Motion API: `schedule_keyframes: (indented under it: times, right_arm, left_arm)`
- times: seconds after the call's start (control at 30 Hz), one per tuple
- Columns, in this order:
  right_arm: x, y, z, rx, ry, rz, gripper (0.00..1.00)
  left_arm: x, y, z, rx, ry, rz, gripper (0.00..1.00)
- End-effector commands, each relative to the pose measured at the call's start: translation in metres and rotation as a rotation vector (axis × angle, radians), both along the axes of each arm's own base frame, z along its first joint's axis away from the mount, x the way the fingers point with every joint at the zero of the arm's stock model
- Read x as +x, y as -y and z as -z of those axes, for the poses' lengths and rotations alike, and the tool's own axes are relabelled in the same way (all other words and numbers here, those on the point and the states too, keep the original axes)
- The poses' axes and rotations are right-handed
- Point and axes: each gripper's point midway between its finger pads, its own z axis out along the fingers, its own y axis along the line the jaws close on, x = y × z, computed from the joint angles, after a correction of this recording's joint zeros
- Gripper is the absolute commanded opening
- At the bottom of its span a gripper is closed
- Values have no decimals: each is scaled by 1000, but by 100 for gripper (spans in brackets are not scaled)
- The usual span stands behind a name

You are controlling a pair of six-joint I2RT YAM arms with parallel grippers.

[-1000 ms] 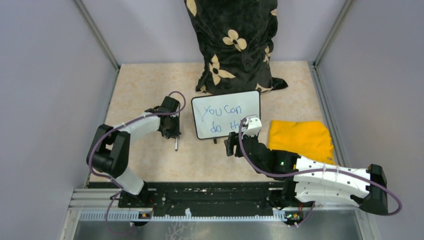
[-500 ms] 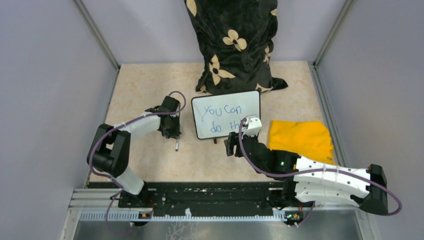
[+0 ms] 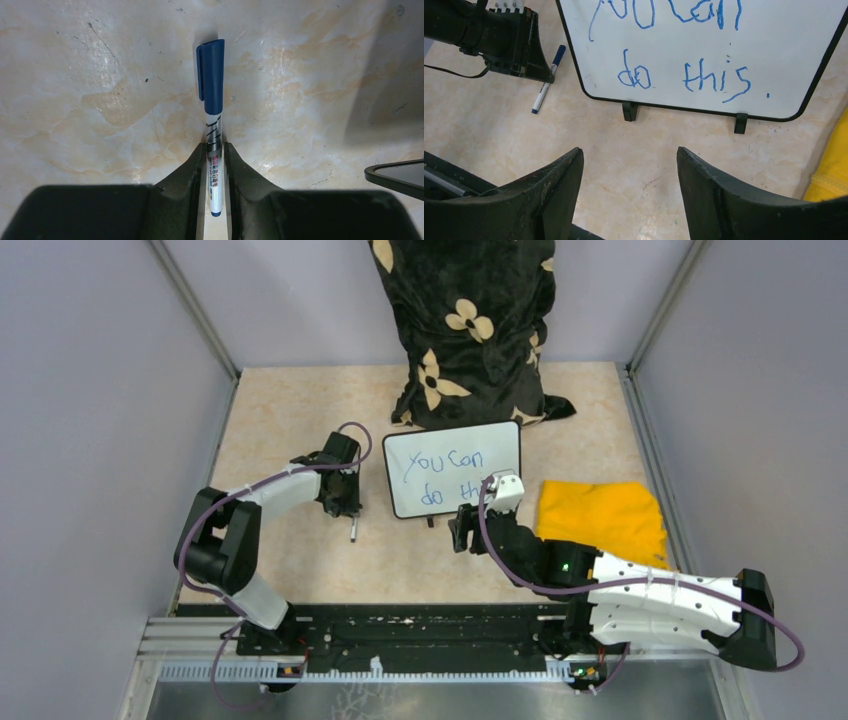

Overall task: Write a sentence on the whiteboard
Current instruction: Place the whiteboard marker at the center of the board.

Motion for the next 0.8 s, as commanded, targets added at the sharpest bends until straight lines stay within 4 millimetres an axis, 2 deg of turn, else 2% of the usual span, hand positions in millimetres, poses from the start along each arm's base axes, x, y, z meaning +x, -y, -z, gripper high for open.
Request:
schedule_keyframes:
  times: [0.0,0.5,0.67,0.77]
  right_arm:
    - [3,1,-10,30,24,8,68]
    - [3,-1,-10,58,23,9,68]
    - [2,-3,-11,76,20,4,68]
    - [2,-2,-13,78,20,2,68]
  left_arm:
    - [1,1,3,-1,-17,-2,24]
    - [5,5,-8,-31,17,2,28]
    - [7,5,-15,-37,43,-9,34]
    - [11,6,-24,-49,79,-15,40]
